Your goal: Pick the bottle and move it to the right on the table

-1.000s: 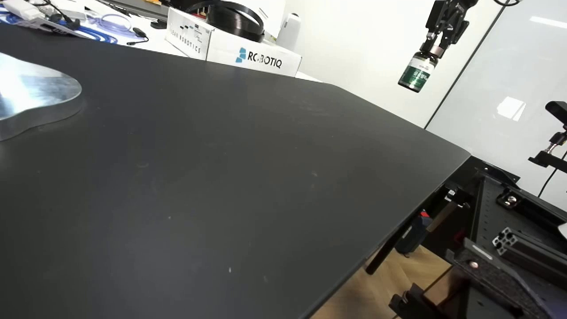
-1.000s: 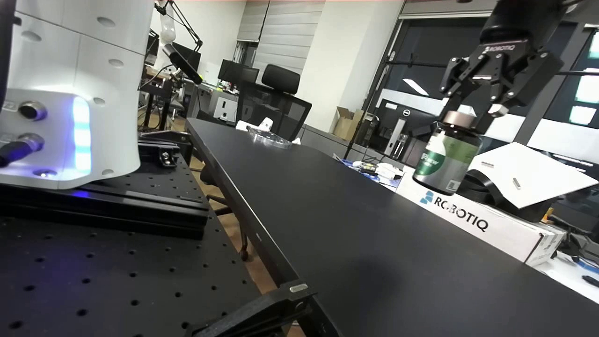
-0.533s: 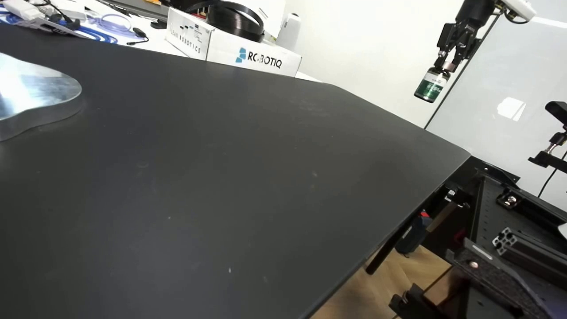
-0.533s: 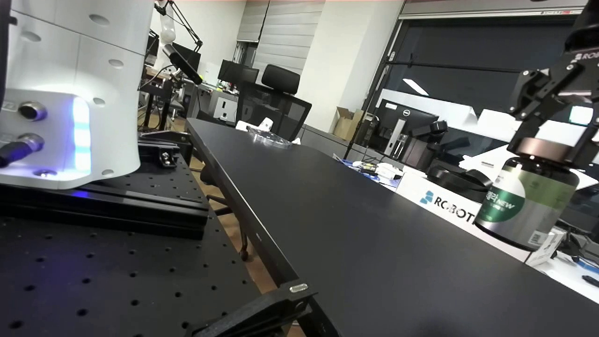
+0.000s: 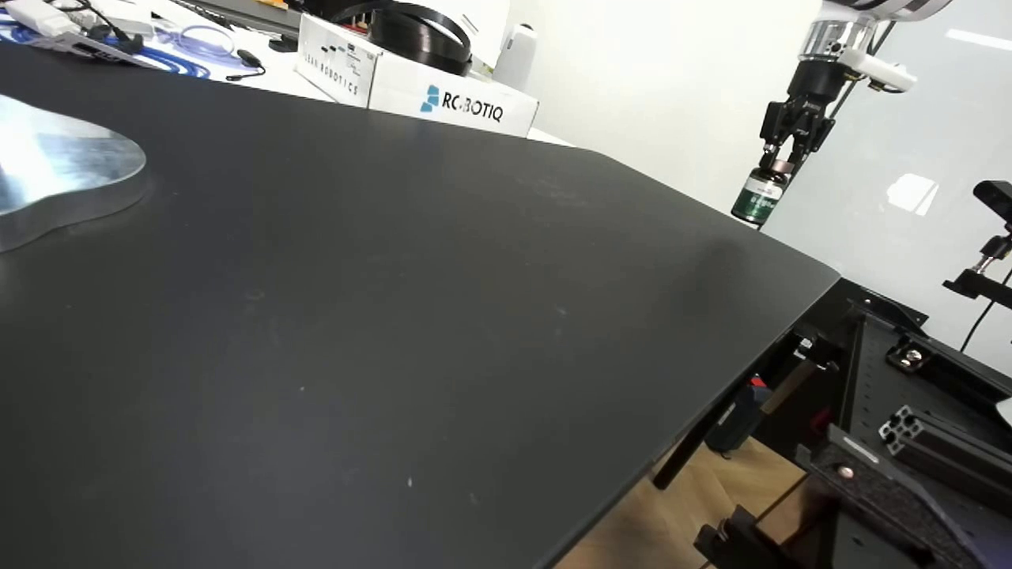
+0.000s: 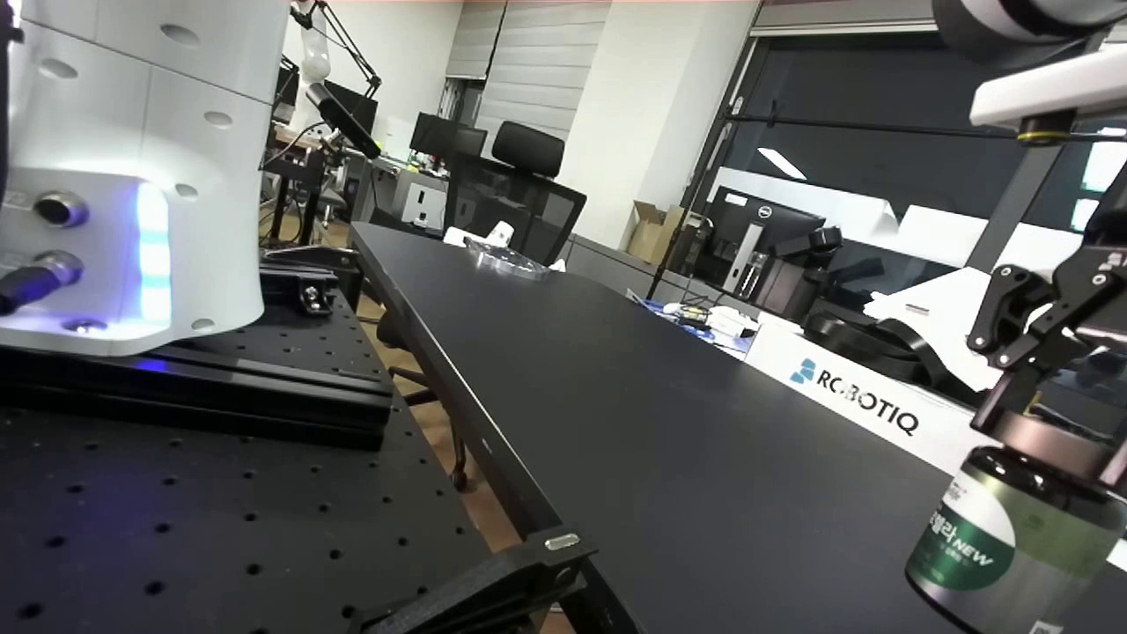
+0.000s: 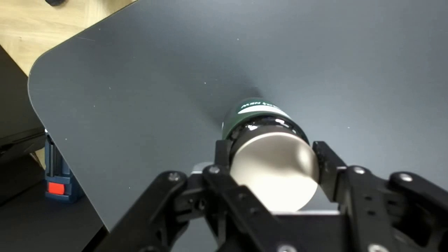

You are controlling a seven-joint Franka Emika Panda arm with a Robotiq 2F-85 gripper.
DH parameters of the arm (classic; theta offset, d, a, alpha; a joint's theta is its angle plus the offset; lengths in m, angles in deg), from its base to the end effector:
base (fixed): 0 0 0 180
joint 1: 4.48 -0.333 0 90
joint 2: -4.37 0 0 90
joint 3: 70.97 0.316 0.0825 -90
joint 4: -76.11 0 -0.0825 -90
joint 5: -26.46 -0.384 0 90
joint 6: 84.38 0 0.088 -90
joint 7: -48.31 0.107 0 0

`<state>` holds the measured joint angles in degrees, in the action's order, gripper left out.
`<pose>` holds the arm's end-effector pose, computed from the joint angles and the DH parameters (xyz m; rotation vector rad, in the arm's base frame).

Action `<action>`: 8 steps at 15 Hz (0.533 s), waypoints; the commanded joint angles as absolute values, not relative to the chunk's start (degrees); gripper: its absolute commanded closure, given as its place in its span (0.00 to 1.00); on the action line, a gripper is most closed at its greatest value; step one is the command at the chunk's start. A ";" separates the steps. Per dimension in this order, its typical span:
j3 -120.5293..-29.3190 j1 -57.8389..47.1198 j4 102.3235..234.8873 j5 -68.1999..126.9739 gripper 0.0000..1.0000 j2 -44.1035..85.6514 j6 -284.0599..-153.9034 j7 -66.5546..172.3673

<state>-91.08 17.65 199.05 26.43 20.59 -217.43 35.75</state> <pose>0.4141 -0.3744 0.2705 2.9915 -0.7795 -0.1916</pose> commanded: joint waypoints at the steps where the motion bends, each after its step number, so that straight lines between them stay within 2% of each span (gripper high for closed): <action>1: -90.22 19.41 194.67 25.92 0.64 25.27 -216.73 34.90; 8: -89.95 19.68 193.48 26.71 0.64 26.18 -218.72 35.19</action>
<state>-90.74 18.64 195.14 26.43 25.73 -218.56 35.47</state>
